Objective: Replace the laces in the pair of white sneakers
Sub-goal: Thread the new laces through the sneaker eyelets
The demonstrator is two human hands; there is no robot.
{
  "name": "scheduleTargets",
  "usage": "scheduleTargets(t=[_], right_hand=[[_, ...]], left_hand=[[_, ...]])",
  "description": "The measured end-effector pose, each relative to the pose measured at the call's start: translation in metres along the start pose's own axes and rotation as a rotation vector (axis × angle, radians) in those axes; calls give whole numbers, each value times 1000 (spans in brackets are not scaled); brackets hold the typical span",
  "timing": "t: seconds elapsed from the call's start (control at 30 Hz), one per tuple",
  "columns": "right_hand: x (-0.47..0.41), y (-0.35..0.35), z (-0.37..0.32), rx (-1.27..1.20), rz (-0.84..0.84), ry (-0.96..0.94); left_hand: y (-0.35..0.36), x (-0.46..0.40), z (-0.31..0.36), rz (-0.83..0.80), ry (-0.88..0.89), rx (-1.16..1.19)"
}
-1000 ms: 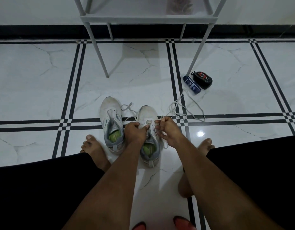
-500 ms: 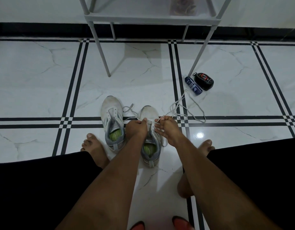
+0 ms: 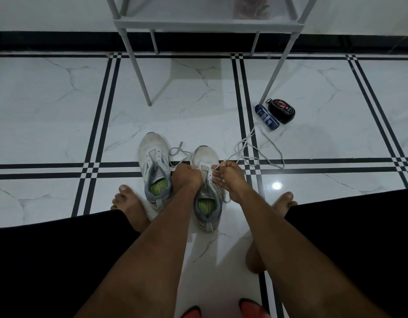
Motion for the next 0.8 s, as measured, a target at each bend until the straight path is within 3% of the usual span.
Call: scheduleTargets(t=[0.23,0.5,0.8], right_hand=[[-2,-2,-10,17,-31,108],[5,12,-41,141,10,42],[63,28,-122,147,-48,-154]], left_hand=[[6,9,12,22,-25,82],[-14,18,49,-123,-167,466],[-92,57,128,-178,98,379]])
Point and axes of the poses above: each hand's wrist, its own x-axis away from the middle knuckle, its own y-axis out of the palm, z = x × y, the point moved 1 cm from there along -x, towards the middle knuckle, and after that the axes turned 4 degrees about z, right-handed, at the moved point
